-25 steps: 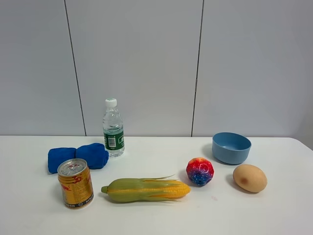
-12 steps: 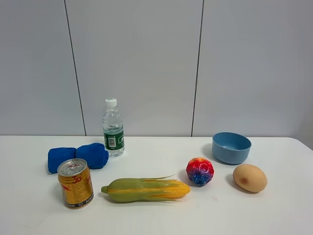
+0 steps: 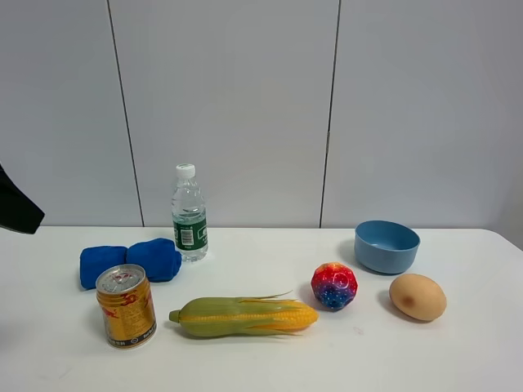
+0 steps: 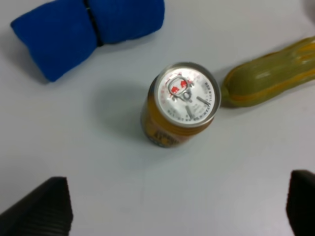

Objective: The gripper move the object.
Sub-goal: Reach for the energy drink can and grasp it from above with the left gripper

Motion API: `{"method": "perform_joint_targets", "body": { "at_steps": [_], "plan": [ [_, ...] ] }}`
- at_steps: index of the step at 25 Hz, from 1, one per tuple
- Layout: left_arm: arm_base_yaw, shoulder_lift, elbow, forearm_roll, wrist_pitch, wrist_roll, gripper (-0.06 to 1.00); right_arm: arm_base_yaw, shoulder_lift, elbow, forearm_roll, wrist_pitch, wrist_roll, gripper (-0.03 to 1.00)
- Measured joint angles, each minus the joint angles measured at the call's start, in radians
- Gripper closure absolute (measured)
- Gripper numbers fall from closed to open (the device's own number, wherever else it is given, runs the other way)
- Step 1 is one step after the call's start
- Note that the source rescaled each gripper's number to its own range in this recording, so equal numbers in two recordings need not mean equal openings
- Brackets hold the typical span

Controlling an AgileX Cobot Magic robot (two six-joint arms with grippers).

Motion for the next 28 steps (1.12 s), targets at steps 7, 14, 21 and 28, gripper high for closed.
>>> {"method": "perform_joint_targets", "body": {
  "at_steps": [7,14,21,28],
  "plan": [
    [-0.154,0.006,0.000,0.125,-0.124,-0.004,-0.05,0.000,0.000,0.000,0.000,0.000,0.000,-0.03],
    [-0.247,0.133,-0.048,0.282,-0.167,-0.114,-0.05,0.000,0.000,0.000,0.000,0.000,0.000,-0.03],
    [-0.328,0.289,-0.155,0.478,-0.205,-0.302,-0.05,0.000,0.000,0.000,0.000,0.000,0.000,-0.03],
    [-0.386,0.340,-0.162,0.594,-0.236,-0.577,-0.05,0.000,0.000,0.000,0.000,0.000,0.000,-0.03]
  ]
}}
